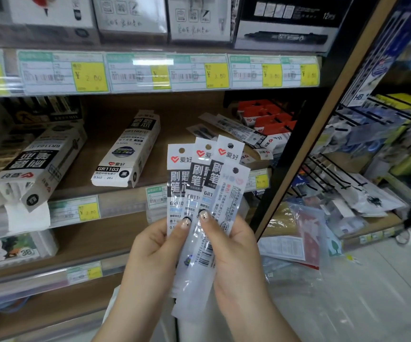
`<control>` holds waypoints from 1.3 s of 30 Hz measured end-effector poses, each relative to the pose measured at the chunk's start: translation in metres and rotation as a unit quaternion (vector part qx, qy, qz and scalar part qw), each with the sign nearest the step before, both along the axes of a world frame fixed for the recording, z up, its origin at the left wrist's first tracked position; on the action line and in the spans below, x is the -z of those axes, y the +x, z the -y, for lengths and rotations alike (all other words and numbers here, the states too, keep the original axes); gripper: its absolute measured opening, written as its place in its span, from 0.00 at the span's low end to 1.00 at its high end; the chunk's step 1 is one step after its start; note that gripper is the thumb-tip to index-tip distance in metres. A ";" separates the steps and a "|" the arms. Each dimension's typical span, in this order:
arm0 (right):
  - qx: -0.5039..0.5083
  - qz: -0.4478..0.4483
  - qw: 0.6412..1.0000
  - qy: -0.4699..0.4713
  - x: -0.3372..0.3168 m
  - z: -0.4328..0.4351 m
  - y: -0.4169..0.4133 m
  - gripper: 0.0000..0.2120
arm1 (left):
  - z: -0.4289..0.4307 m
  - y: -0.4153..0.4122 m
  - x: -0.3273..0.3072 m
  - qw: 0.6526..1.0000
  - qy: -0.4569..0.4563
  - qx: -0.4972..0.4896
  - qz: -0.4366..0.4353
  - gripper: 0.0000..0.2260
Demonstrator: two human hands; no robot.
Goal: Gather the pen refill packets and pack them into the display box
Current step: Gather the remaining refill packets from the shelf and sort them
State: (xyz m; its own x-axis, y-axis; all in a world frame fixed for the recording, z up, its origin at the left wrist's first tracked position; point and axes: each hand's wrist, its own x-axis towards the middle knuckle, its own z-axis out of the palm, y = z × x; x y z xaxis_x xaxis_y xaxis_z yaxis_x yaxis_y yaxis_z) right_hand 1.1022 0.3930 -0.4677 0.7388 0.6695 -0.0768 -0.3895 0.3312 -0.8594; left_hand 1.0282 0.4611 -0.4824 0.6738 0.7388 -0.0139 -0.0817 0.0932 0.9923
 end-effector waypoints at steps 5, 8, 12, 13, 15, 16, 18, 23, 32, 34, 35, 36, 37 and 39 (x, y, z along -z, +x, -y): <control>0.015 0.020 0.999 -0.020 0.002 -0.002 -0.003 0.12 | 0.002 0.000 0.000 0.999 0.010 -0.027 0.014 0.09; 0.033 0.038 0.998 -0.040 0.004 -0.003 -0.004 0.11 | 0.005 0.000 -0.002 0.999 0.010 -0.034 0.021 0.12; 0.032 0.042 0.997 -0.052 0.004 -0.003 -0.004 0.10 | 0.007 0.000 -0.003 0.999 0.005 -0.037 0.017 0.10; 0.032 0.040 0.997 -0.053 0.003 -0.002 -0.003 0.10 | 0.006 0.000 -0.002 0.999 0.004 -0.044 0.016 0.09; 0.036 0.035 0.997 -0.060 0.001 -0.001 -0.002 0.08 | 0.004 -0.001 0.000 0.998 0.002 -0.056 0.014 0.09; 0.041 0.027 0.997 -0.063 -0.001 0.000 0.000 0.07 | 0.004 -0.001 0.001 0.998 -0.001 -0.062 0.011 0.10; 0.050 0.007 0.997 -0.064 -0.004 0.004 0.006 0.09 | 0.003 -0.001 0.001 0.996 -0.026 -0.081 0.015 0.08; 0.069 0.054 0.990 -0.109 -0.013 0.016 0.024 0.16 | -0.001 -0.002 0.001 0.994 -0.010 -0.108 -0.010 0.09; 0.116 0.443 0.862 -0.218 -0.018 0.026 0.045 0.22 | -0.008 -0.004 0.003 0.990 0.000 -0.133 -0.045 0.13; 0.117 0.503 0.832 -0.204 -0.009 0.024 0.046 0.23 | -0.007 -0.005 0.001 0.992 -0.013 -0.117 -0.040 0.14; 0.110 0.526 0.822 -0.186 -0.005 0.023 0.045 0.20 | -0.006 -0.005 -0.001 0.993 -0.026 -0.107 -0.039 0.14; 0.102 0.544 0.816 -0.167 -0.001 0.022 0.044 0.18 | -0.005 -0.005 -0.003 0.994 -0.043 -0.096 -0.038 0.12; 0.091 0.560 0.810 -0.149 0.002 0.021 0.041 0.17 | -0.004 -0.005 -0.004 0.994 -0.064 -0.085 -0.034 0.10; 0.062 0.576 0.806 -0.121 0.007 0.018 0.037 0.17 | -0.003 -0.005 -0.005 0.992 -0.109 -0.055 -0.015 0.07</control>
